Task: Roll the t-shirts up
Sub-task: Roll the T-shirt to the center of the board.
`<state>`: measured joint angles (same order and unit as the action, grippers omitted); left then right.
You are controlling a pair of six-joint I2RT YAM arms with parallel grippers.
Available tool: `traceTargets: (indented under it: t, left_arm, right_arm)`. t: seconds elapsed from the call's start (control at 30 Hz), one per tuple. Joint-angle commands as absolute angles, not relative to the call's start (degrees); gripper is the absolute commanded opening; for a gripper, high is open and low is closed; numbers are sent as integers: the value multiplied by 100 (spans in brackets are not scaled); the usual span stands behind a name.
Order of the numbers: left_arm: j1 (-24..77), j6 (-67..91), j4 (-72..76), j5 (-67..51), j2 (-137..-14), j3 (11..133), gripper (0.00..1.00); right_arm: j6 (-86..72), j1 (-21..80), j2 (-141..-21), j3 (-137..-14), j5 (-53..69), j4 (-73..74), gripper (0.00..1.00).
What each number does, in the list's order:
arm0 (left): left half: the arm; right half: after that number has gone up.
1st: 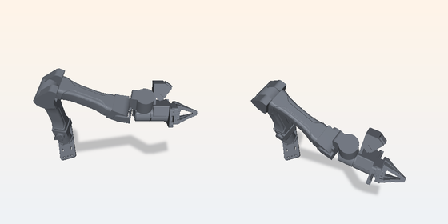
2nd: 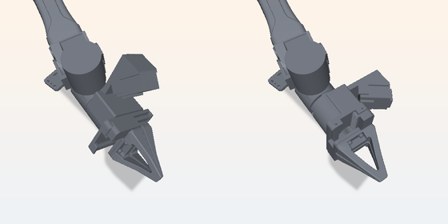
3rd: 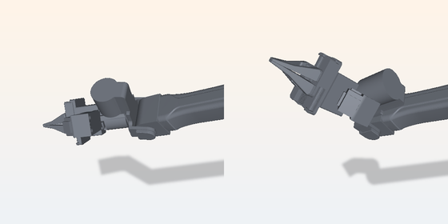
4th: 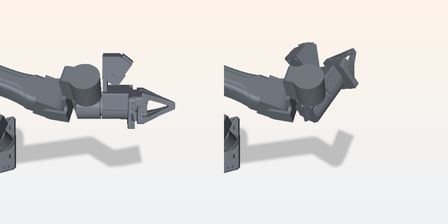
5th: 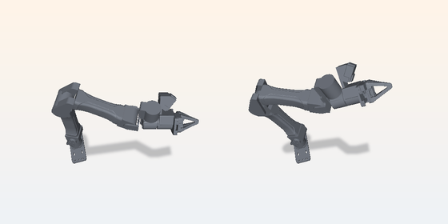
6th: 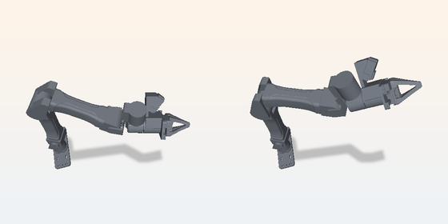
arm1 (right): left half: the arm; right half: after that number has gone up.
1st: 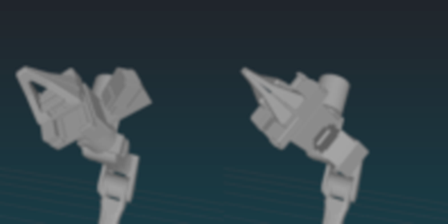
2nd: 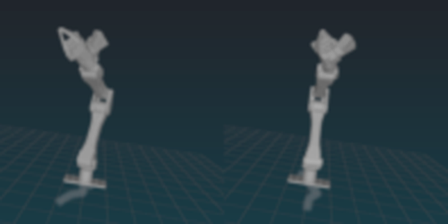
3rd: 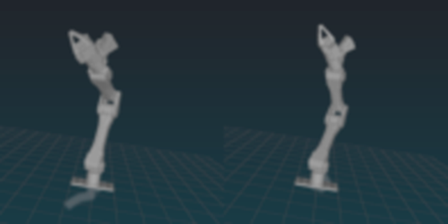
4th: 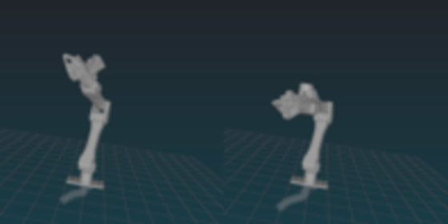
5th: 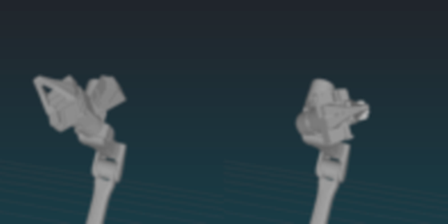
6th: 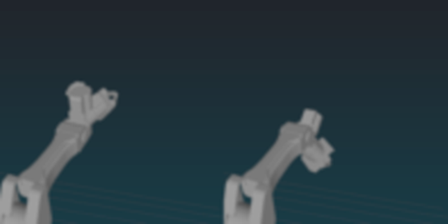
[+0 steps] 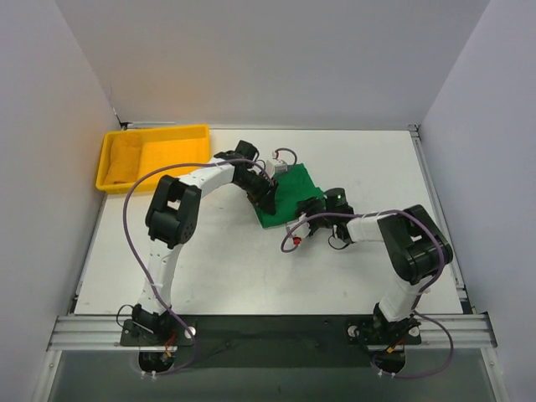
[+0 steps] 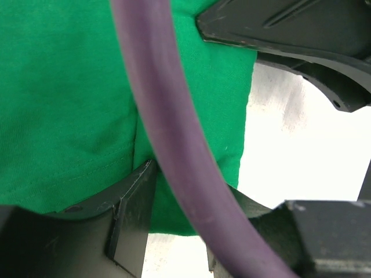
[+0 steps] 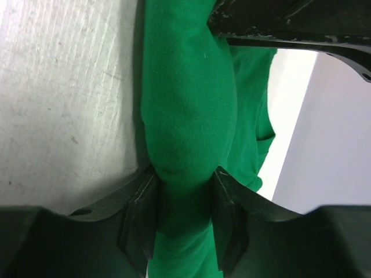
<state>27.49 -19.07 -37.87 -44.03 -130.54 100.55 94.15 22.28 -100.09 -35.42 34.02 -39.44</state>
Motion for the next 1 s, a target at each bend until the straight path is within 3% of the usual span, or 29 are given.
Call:
traceTargets:
  t: [0.0,0.03,0.13,0.2,0.33,0.53,0.63,0.7,0.77,0.8,0.97]
  left_arm:
    - [2681,-2048,-4184,-4140,-13210,9976,15]
    - [2681,-2004,-4131,-4061,-13062,9923,29]
    - [2663,-1899,-3764,-3886,-12344,9485,50]
    - [2628,-1776,-3552,-3517,-11876,9273,57]
    - [2514,-1495,-3349,-2577,-10700,8974,62]
    - [2391,-1511,-3577,-1618,-9652,8710,64]
    - [2460,-1739,-3630,-1556,-8976,8167,64]
    - [2627,-1959,-2906,-1101,-8188,7167,64]
    - [2821,-2056,-2262,-433,-7588,6107,78]
    - [2891,-2048,-1745,-204,-7054,5839,97]
    - [2936,-2346,-1809,-365,-6311,5220,96]
  right_arm:
    - [9729,2118,-10222,-4024,3498,-1632,30]
    - [9790,2109,-10213,-4330,3594,-1278,29]
    - [9949,2101,-10099,-4771,3779,-266,25]
    - [9967,2109,-9923,-4956,3919,486,22]
    - [9792,2249,-9581,-5273,4034,1536,16]
    - [8994,2548,-8939,-5273,3868,2609,15]
    - [8562,2759,-8789,-5519,3806,3320,15]
    - [8008,2865,-8789,-5729,3875,3734,14]
    - [7728,2935,-8876,-5870,3867,4207,14]
    - [7604,2970,-8894,-5923,3902,4253,14]
    - [7383,3067,-9376,-6248,4086,4876,14]
